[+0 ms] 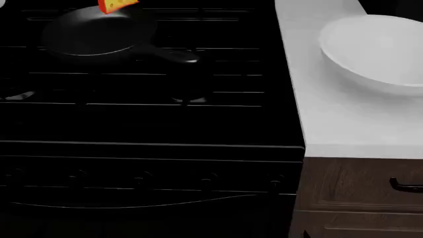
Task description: Pick the cheese from the pan and place it in the bowl.
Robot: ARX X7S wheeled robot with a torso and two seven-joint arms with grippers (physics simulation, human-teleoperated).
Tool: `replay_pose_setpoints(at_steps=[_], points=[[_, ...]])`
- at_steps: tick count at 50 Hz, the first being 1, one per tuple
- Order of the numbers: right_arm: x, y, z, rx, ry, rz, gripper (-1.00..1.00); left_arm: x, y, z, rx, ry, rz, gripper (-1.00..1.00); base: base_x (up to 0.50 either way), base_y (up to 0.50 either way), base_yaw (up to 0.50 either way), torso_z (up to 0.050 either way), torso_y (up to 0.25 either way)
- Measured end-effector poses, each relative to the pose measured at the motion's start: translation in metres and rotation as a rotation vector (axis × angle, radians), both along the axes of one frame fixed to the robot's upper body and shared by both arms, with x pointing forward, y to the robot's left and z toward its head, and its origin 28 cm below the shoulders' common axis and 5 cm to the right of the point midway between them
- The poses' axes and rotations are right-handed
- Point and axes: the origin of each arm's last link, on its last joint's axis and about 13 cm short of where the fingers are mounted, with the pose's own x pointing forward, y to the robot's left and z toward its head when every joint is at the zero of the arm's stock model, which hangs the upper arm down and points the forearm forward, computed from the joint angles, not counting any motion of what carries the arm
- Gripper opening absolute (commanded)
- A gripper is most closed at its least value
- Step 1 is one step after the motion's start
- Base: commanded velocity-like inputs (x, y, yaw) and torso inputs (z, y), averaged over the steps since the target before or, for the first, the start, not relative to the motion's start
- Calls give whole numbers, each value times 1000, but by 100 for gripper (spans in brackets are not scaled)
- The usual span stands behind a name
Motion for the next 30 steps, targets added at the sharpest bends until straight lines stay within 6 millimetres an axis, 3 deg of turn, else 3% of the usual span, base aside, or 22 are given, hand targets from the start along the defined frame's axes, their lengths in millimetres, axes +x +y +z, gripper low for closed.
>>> replay_pose_setpoints(at_steps=[30], points=[[0, 1, -3, -14, 14, -10, 100, 7, -1, -4, 19, -14, 9, 100, 0, 0, 0, 0, 0]])
